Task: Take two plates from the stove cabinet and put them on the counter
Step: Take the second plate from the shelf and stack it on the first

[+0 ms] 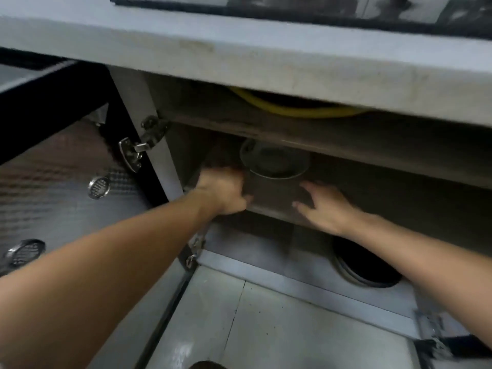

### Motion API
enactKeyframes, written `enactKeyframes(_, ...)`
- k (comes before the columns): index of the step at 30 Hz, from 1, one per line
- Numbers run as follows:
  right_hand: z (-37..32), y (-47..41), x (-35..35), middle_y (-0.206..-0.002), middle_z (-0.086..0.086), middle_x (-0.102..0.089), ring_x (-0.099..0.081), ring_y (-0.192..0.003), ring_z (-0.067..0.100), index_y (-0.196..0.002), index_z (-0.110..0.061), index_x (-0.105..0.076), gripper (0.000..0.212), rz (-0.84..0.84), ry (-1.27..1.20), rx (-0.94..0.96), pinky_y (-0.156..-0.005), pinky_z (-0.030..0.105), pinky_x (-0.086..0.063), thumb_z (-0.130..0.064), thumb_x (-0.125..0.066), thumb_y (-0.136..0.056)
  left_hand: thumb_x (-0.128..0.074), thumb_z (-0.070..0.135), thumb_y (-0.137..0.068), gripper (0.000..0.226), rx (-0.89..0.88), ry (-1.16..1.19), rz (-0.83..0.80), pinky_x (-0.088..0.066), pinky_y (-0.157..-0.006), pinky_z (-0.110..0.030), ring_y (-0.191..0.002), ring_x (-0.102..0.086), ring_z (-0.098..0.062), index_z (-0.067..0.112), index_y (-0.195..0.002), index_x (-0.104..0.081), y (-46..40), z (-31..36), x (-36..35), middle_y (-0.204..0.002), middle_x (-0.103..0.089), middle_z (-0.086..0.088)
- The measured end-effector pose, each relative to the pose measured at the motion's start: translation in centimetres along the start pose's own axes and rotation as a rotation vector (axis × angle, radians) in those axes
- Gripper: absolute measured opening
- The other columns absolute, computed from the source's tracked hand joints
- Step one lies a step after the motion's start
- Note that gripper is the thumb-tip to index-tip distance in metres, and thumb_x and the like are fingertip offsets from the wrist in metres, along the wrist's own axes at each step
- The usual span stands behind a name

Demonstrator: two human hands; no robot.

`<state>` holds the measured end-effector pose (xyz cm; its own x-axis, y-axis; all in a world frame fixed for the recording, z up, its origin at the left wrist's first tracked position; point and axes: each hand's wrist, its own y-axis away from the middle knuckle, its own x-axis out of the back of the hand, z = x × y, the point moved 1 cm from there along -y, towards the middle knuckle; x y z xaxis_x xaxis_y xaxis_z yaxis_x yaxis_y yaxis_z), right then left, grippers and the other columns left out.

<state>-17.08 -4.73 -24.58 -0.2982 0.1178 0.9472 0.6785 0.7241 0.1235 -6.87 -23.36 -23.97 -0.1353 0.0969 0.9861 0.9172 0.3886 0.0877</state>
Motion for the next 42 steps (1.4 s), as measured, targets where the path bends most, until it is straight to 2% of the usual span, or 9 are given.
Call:
enactKeyframes(3, 1.2, -1.7, -1.4, -0.136, 0.015, -0.054, -0.052, -0.123, 0.034, -0.137, -0.013, -0.048, 0.052, 0.070, -0.001, -0.036, -0.101, 0.038, -0.044, -0.039, -0.054, -0.091, -0.049, 0.053, -0.089, 0.059, -0.031, 0.025, 0.035, -0.042, -0.080, -0.035, -0.115, -0.057, -0.032, 0.026, -0.140, -0.042, -2.0, -0.3, -1.3, -0.132, -0.057, -0.010)
enactKeyframes(12, 3.9, -4.7, -3.7, -0.124, 0.018, -0.063, -0.059, -0.113, 0.035, -0.124, -0.011, -0.059, 0.038, 0.193, -0.035, -0.105, -0.092, 0.038, -0.049, -0.028, -0.057, -0.089, -0.046, 0.053, -0.090, 0.057, -0.018, 0.035, 0.058, -0.042, -0.099, -0.042, -0.125, -0.051, -0.032, 0.029, -0.141, -0.039, -5.4, -0.8, -4.4, -0.142, -0.050, -0.007)
enactKeyframes(18, 4.0, -7.5, -3.0, -0.104, 0.019, -0.071, -0.066, -0.096, 0.034, -0.100, -0.008, -0.072, 0.024, 0.437, -0.620, -0.426, -0.084, 0.041, -0.053, -0.026, -0.061, -0.088, -0.046, 0.036, -0.094, 0.041, 0.293, 0.699, 0.178, -0.044, -0.085, -0.034, -0.113, -0.057, -0.037, 0.010, -0.120, -0.065, -8.4, -2.3, -4.8, -0.126, -0.062, -0.019)
enactKeyframes(21, 4.2, -9.5, -3.1, -0.068, 0.011, -0.062, -0.058, -0.055, 0.021, -0.073, -0.010, -0.062, 0.022, 0.395, -0.911, -0.607, -0.051, 0.030, -0.047, -0.025, -0.059, -0.089, -0.051, 0.044, -0.086, 0.052, 0.458, 0.925, 0.172, -0.055, -0.085, -0.038, -0.097, -0.066, -0.036, 0.007, -0.121, -0.061, -9.4, -2.8, -4.9, -0.120, -0.064, -0.019)
enactKeyframes(24, 4.3, -11.1, -3.5, -0.061, 0.007, -0.053, -0.048, -0.047, 0.015, -0.067, -0.013, -0.053, 0.029, 0.322, -0.965, -0.654, -0.043, 0.025, -0.036, -0.021, -0.051, -0.095, -0.060, 0.047, -0.085, 0.035, 0.494, 1.192, 0.198, -0.062, -0.068, -0.042, -0.065, -0.069, -0.025, 0.014, -0.099, -0.061, -9.9, -2.7, -5.4, -0.095, -0.066, -0.010)
enactKeyframes(28, 4.1, -11.8, -4.0, -0.062, 0.003, -0.051, -0.043, -0.048, 0.010, -0.067, -0.017, -0.049, 0.029, 0.242, -0.998, -0.669, -0.041, 0.019, -0.030, -0.022, -0.047, -0.096, -0.061, 0.029, -0.092, 0.022, 0.504, 1.450, 0.129, -0.059, -0.063, -0.037, -0.062, -0.061, -0.021, 0.016, -0.075, -0.057, -10.7, -2.4, -6.4, -0.087, -0.064, -0.013)
enactKeyframes(33, 3.3, -12.3, -4.0, -0.060, 0.002, -0.048, -0.042, -0.030, 0.002, -0.066, -0.018, -0.045, 0.032, 0.199, -1.034, -0.639, -0.034, 0.013, -0.025, -0.017, -0.043, -0.098, -0.057, 0.014, -0.095, 0.005, 0.499, 1.621, 0.014, -0.055, -0.046, -0.021, -0.061, -0.057, -0.015, 0.010, -0.097, -0.060, -11.3, -2.0, -6.3, -0.085, -0.061, -0.013)
enactKeyframes(38, 3.4, -12.8, -4.0, -0.050, 0.000, -0.048, -0.038, -0.033, 0.003, -0.063, -0.016, -0.045, 0.034, 0.201, -1.064, -0.648, -0.028, 0.009, -0.020, -0.013, -0.045, -0.097, -0.051, -0.004, -0.095, 0.033, 0.445, 1.738, -0.026, -0.057, -0.076, -0.030, -0.095, -0.061, -0.023, -0.002, -0.128, -0.054, -11.5, -1.6, -6.1, -0.112, -0.062, -0.018)
enactKeyframes(42, 3.6, -12.8, -4.0, -0.058, 0.004, -0.048, -0.036, -0.025, 0.002, -0.063, -0.014, -0.047, 0.032, 0.219, -1.083, -0.622, -0.026, 0.010, -0.020, -0.008, -0.048, -0.094, -0.055, -0.003, -0.092, 0.037, 0.513, 1.838, 0.042, -0.059, -0.056, -0.023, -0.100, -0.065, -0.025, 0.004, -0.128, -0.057, -11.5, -1.3, -5.8, -0.128, -0.062, -0.017)
